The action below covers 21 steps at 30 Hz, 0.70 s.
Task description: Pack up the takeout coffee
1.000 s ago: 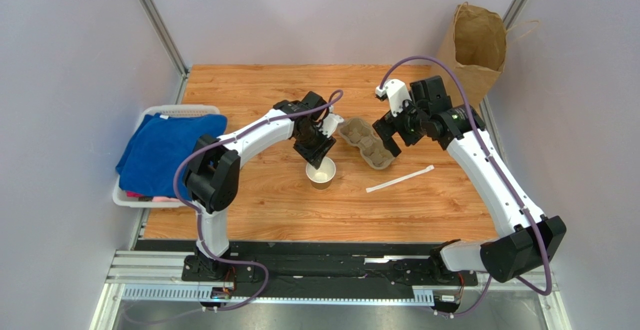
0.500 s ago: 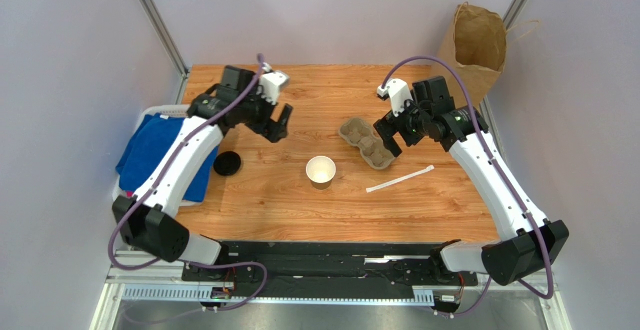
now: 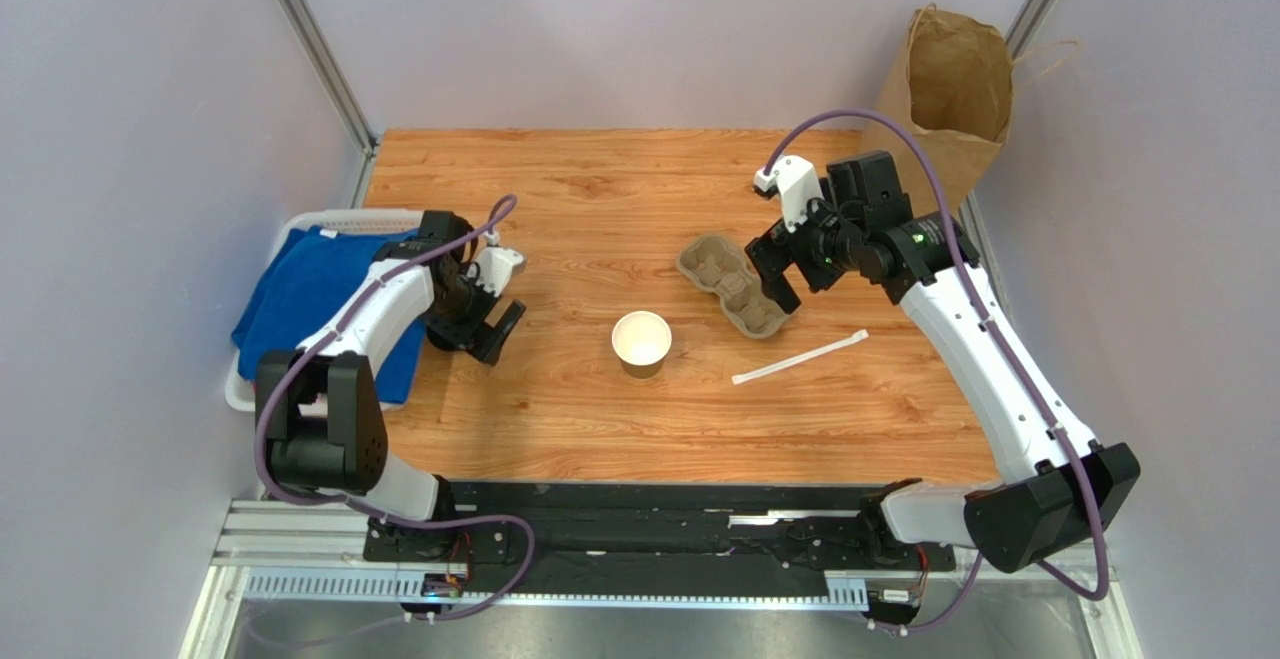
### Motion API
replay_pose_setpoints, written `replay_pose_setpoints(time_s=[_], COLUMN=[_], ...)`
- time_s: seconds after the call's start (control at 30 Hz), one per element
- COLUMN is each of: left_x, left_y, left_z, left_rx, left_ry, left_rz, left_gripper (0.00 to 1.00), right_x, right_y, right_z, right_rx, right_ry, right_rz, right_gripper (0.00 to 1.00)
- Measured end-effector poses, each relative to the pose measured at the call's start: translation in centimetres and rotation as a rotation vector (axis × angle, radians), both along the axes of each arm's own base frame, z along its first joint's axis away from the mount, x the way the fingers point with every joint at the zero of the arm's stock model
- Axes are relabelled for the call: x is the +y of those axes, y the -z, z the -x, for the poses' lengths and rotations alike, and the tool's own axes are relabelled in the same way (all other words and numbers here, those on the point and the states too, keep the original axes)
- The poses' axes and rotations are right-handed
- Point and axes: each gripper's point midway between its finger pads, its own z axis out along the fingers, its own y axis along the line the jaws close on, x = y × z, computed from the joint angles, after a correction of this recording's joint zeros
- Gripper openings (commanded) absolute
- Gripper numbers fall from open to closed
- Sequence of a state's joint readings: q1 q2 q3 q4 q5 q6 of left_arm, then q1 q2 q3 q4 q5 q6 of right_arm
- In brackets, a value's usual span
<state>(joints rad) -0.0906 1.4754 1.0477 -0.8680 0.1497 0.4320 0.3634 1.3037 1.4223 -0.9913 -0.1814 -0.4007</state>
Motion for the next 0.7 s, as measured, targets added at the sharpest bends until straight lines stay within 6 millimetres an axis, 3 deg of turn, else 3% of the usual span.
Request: replay_pose_setpoints(time_s=[0.17, 0.37, 0.57, 0.6, 0.67, 0.7], left_x=[0.4, 0.7, 1.0, 0.9, 0.7, 0.5], left_y=[2.7, 5.4, 5.8, 5.8, 5.7, 5.5], left_z=[-0.2, -0.9, -2.1, -2.2, -2.3, -2.2], left_rx=[0.022, 0.048, 0.022, 0.017, 0.013, 0.011], left_ry=[0.059, 0.095, 0.125, 0.127, 0.134, 0.139], left_rz=[-0.022, -0.033, -0.052, -0.050, -0.038, -0.029], left_gripper=[0.93, 0.73, 0.31, 0.18, 0.03, 0.02], right_x=[0.0, 0.0, -0.1, -0.1, -0.1, -0.1], right_y=[0.0, 0.1, 0.2, 0.2, 0.2, 0.1], right_z=[0.1, 0.2, 0.3, 0.4, 0.4, 0.4], right_rx=[0.002, 0.009, 0.014, 0.015, 0.016, 0.014], right_ry=[-0.003, -0.003, -0.006, -0.006, -0.008, -0.008], right_rz=[-0.002, 0.001, 0.006, 0.007, 0.009, 0.008], right_gripper=[1.00, 1.00, 1.00, 1.00, 1.00, 1.00])
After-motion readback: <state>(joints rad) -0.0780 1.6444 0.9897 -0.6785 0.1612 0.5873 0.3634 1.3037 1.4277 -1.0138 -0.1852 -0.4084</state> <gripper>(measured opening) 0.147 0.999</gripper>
